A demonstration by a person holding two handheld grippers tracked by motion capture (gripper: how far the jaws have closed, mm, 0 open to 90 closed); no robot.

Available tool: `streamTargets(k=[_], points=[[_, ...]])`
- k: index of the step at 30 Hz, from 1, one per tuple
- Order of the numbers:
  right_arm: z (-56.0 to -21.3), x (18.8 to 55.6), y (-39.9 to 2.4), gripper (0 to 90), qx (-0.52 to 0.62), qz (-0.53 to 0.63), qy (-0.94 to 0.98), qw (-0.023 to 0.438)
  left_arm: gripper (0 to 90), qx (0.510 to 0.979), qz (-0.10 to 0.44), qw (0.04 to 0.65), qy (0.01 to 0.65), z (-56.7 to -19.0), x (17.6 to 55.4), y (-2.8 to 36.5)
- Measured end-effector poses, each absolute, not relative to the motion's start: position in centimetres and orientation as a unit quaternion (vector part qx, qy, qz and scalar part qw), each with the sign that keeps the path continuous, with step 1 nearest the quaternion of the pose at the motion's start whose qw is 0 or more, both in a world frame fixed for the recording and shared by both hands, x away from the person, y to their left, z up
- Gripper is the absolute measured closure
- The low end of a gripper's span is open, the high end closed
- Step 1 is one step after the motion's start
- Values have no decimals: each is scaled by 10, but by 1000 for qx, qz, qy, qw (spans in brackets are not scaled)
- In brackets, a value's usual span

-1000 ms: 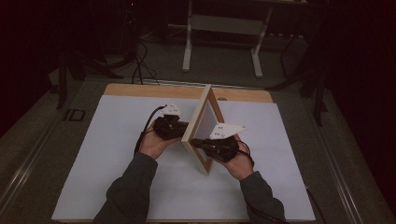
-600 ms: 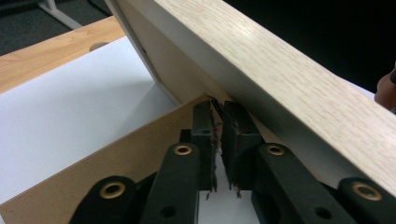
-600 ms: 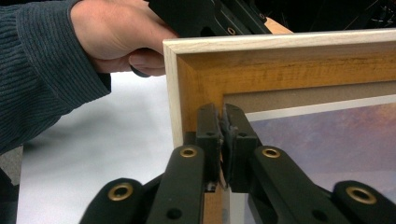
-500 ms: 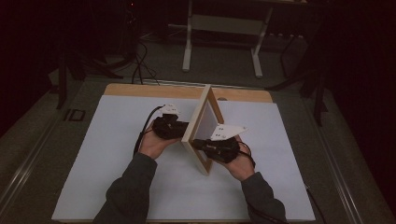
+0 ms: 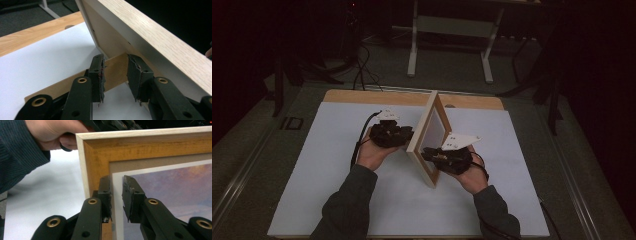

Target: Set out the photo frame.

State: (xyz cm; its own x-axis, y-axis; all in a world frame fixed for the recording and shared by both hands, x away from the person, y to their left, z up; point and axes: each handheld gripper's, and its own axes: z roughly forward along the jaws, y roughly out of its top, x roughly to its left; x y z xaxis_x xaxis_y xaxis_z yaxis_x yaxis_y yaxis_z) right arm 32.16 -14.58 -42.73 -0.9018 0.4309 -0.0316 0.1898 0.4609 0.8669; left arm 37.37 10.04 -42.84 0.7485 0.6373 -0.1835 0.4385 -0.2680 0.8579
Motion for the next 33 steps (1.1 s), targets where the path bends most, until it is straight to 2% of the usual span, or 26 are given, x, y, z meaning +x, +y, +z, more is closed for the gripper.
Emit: streamTargets(k=[16,24,33], points=[[-436,325,-162,684,210,477,844,128,610,770,121,507,367,-414,365,117],[-442,325,-170,665,222,470,844,130,500,757,131,511,386,-407,359,121],[-446,326,-179,657,233,467,843,129,483,743,121,527,395,-399,353,124]])
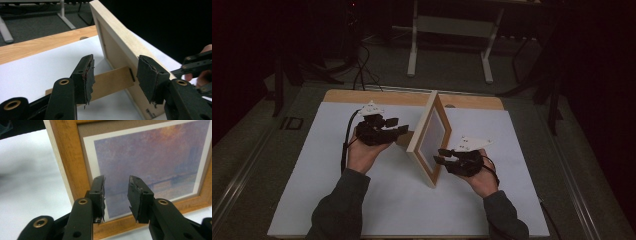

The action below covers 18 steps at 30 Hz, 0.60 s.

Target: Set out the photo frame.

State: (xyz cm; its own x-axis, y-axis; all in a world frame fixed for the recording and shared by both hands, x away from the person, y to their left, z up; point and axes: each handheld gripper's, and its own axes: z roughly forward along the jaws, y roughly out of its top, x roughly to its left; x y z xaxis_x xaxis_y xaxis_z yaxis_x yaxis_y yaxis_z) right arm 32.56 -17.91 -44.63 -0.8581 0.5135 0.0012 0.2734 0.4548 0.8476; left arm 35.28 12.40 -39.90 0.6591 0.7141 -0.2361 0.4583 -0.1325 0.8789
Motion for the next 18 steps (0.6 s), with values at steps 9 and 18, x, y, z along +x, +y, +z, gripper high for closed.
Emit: streamTargets(k=[9,18], points=[[-449,326,-186,655,242,464,842,130,450,735,104,545,388,-391,344,120],[-449,327,-191,652,248,463,841,131,375,740,94,544,384,-389,337,111]])
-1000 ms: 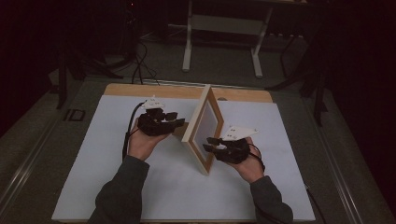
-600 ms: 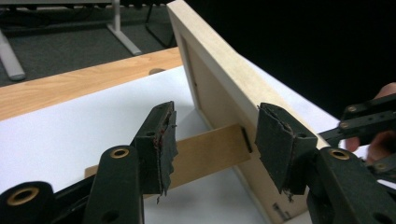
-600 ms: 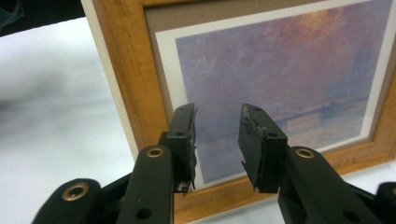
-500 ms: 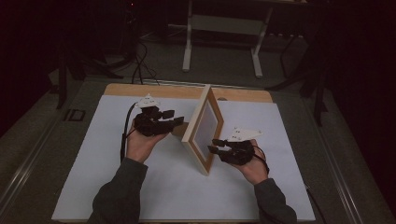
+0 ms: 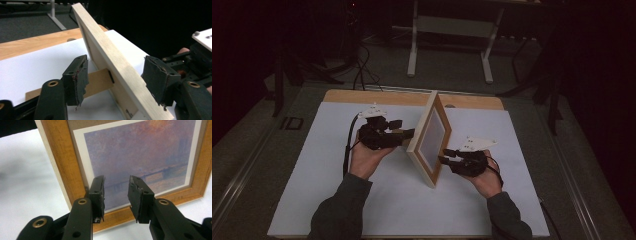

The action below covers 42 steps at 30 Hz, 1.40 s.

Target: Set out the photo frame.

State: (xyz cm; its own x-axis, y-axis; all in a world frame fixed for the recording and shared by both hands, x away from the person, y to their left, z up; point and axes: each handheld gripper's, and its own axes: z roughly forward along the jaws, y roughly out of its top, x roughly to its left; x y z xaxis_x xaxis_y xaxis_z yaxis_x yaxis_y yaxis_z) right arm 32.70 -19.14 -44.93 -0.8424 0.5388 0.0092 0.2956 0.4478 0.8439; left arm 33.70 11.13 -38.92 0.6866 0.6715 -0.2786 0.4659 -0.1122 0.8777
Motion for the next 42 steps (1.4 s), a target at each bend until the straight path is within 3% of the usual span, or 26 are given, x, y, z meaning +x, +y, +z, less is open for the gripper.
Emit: streamTargets(k=[8,24,38,42], points=[[-451,328,-196,648,254,463,839,131,326,748,90,541,374,-389,330,100],[-451,328,-203,641,264,464,835,134,318,761,94,524,372,-406,318,84],[-451,328,-205,640,268,467,832,134,368,770,112,499,381,-420,309,70],[-451,328,-206,639,268,467,832,135,434,771,115,495,383,-422,308,68]])
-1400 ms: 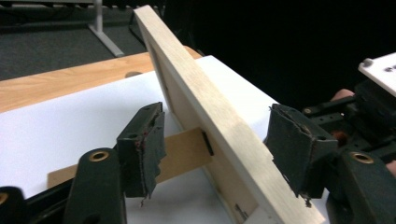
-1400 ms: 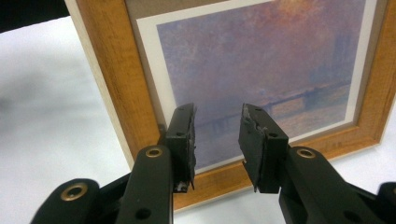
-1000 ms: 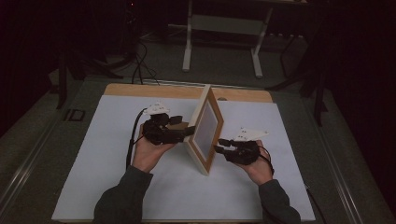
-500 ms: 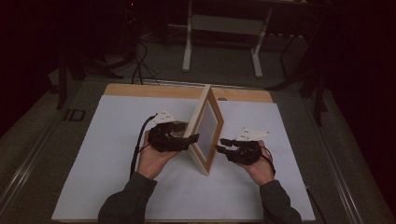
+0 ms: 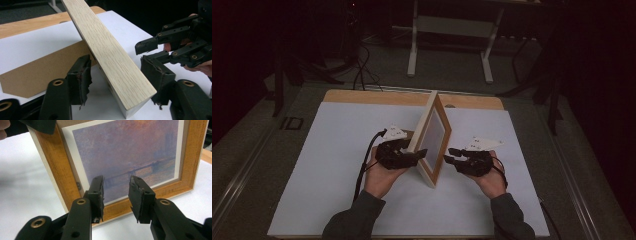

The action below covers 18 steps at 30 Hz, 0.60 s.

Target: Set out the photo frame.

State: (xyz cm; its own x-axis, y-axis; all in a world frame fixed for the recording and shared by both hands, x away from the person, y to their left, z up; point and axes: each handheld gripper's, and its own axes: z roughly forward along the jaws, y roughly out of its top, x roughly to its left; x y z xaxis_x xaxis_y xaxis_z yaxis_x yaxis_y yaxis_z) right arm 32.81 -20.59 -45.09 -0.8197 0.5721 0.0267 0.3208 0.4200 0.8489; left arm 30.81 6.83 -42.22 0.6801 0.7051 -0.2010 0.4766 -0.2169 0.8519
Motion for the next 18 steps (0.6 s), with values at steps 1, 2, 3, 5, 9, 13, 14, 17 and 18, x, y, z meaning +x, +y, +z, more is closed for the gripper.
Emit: streamTargets(k=[1,2,3,5,9,13,14,17,18], points=[[-451,328,-206,639,268,467,832,135,446,771,115,495,383,-422,308,68],[-451,328,-206,639,269,467,832,135,446,771,111,495,385,-423,308,68],[-451,328,-206,639,269,468,831,135,477,771,110,495,386,-423,307,68],[-451,328,-206,639,269,468,831,135,496,770,110,494,389,-424,307,68],[-451,328,-207,639,269,468,831,135,529,768,111,494,391,-423,306,67],[-452,328,-207,639,271,467,831,134,539,766,115,493,396,-423,304,66],[-452,328,-207,639,270,467,831,134,539,763,116,494,400,-423,304,65],[-451,328,-207,639,270,468,831,134,551,759,117,495,407,-423,302,65],[-451,328,-207,639,270,468,831,134,554,758,118,494,409,-423,302,65]])
